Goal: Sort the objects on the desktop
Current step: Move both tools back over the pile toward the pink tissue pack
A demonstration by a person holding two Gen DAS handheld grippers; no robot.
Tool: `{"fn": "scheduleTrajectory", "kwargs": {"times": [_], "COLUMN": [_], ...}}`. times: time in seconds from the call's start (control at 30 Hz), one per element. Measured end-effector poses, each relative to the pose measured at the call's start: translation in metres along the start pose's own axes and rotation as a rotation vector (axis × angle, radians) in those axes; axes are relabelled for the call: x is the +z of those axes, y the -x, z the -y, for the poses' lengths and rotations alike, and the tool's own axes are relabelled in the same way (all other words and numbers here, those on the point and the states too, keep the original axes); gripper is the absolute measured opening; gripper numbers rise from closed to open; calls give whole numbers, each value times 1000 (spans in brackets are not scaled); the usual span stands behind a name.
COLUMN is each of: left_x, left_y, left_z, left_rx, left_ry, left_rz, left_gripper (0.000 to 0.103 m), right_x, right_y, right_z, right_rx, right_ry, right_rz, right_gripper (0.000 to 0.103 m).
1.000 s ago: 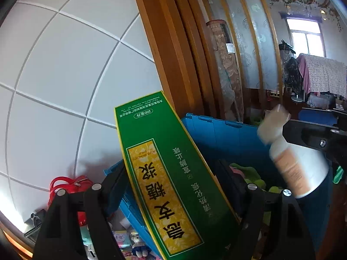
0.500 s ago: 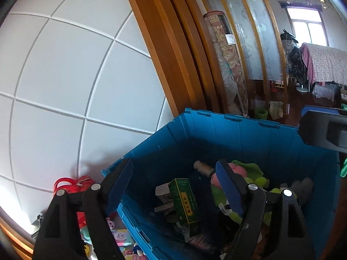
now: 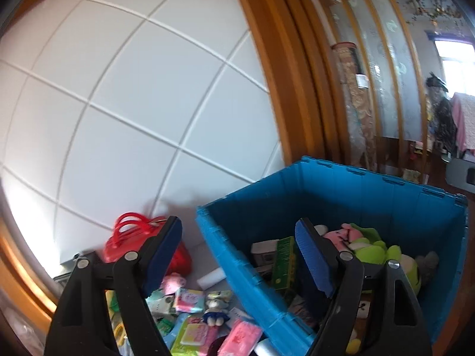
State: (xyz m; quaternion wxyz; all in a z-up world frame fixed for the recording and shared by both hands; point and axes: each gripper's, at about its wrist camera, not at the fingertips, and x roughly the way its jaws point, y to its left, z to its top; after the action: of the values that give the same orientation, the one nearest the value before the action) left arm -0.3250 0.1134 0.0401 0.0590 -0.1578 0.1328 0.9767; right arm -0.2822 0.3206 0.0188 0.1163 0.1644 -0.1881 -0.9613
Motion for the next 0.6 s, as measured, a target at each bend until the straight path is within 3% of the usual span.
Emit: {"fn": "scheduleTrajectory", "kwargs": {"times": [0.33,0.6], "left_x": [-45,-85], "left_y": [53,85], "left_z": [-95,-180], "left_rx": [128,179], "left_ry": [39,73], "left_rz": [-11,-24], "left_gripper": [79,82], "right_x": [-39,-82], "right_y": [1,-10], "right_z": [-79,-164], "right_rx": [52,85], "right_ry": [23,50], "right_rz": [-38,-83], "right_gripper": [92,92]}}
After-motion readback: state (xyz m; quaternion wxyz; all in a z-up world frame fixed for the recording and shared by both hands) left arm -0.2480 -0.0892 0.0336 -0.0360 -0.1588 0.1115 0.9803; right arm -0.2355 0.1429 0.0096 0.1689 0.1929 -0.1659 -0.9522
